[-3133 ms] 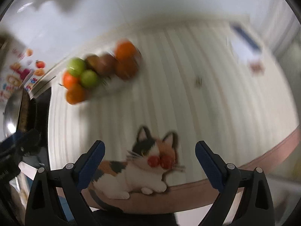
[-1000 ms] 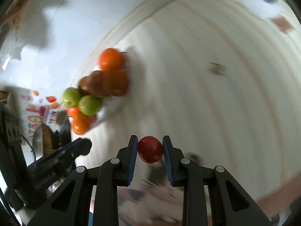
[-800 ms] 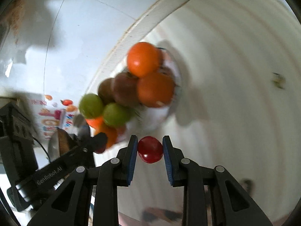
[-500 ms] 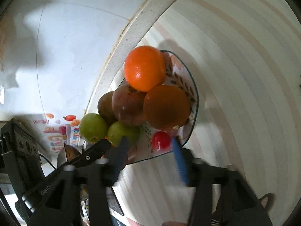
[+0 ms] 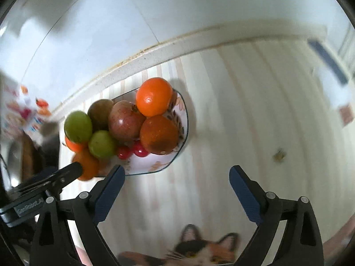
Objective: Organize fruits
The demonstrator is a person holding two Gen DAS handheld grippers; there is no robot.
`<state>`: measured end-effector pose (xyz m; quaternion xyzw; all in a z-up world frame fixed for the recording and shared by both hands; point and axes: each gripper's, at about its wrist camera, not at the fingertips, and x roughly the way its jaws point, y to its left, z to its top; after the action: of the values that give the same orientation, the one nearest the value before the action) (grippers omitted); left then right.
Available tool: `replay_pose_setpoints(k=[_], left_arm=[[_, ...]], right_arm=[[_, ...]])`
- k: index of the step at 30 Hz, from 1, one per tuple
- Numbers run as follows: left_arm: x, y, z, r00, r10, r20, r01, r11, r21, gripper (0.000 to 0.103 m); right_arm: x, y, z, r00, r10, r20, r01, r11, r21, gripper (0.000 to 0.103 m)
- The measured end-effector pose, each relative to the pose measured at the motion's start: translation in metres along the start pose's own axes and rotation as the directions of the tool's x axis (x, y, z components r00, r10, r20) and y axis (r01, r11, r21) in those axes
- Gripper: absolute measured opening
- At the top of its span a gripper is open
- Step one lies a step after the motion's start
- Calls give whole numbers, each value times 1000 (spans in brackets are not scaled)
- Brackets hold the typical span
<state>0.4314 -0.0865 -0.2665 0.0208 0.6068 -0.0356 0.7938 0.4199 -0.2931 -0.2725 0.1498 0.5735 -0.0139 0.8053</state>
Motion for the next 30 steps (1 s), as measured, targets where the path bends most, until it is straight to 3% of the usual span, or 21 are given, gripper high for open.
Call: replay_pose_setpoints(k=[5, 15, 30], left_arm=[[-21, 3, -17, 999, 20, 42, -19, 1000, -18, 96], [-102, 16, -63, 984, 27, 178, -17, 998, -55, 96], [-236, 36, -194, 937, -17, 349, 13, 1000, 14, 96]], right_arm=[[-29, 13, -3, 995, -76, 69, 83, 992, -100, 99], [-109, 27, -36, 986, -61, 153, 82, 987, -137, 99], [-281, 54, -188, 938, -71, 338, 118, 986, -120, 100]])
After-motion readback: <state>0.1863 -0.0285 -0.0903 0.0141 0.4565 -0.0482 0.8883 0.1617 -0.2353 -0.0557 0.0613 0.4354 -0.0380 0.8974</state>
